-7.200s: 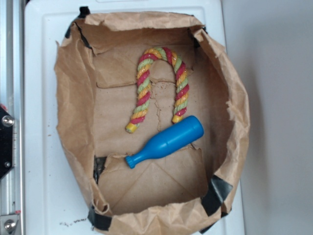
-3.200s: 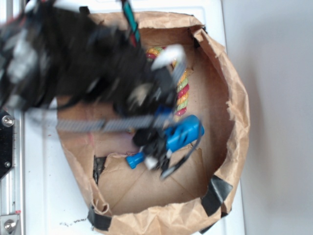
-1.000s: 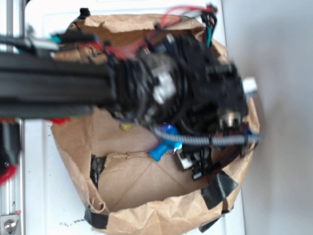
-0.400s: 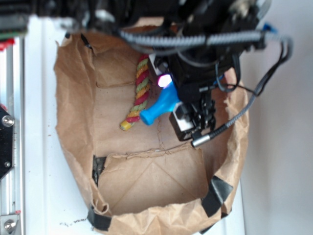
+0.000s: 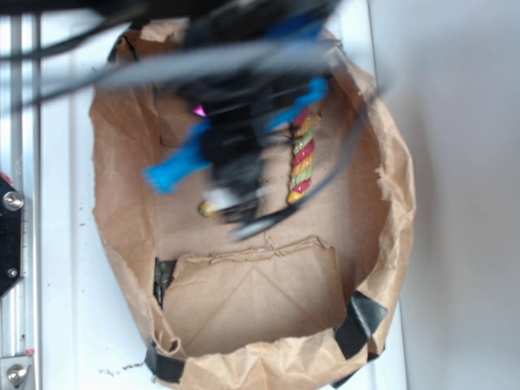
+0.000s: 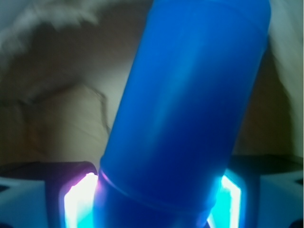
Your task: Grab the blue bottle.
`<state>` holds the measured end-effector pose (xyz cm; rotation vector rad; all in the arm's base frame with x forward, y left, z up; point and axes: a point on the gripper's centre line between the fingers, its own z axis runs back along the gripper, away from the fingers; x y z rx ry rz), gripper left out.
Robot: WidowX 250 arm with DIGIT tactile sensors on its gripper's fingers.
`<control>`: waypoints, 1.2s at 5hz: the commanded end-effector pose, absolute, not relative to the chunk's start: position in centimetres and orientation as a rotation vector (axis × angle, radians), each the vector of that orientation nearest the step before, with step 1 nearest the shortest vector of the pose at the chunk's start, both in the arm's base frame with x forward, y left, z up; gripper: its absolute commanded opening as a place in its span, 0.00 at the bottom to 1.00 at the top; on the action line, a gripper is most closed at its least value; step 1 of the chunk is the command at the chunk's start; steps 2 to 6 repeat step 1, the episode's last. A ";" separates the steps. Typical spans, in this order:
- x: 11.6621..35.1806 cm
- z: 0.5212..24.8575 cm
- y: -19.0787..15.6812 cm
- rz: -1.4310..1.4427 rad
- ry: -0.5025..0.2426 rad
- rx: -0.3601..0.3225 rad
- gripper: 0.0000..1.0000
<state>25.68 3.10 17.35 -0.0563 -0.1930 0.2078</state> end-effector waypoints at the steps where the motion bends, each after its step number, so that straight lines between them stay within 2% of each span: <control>1: 23.2 18.0 0.9 0.164 -0.290 0.000 0.00; 6: 23.2 18.0 0.9 0.164 -0.290 0.000 0.00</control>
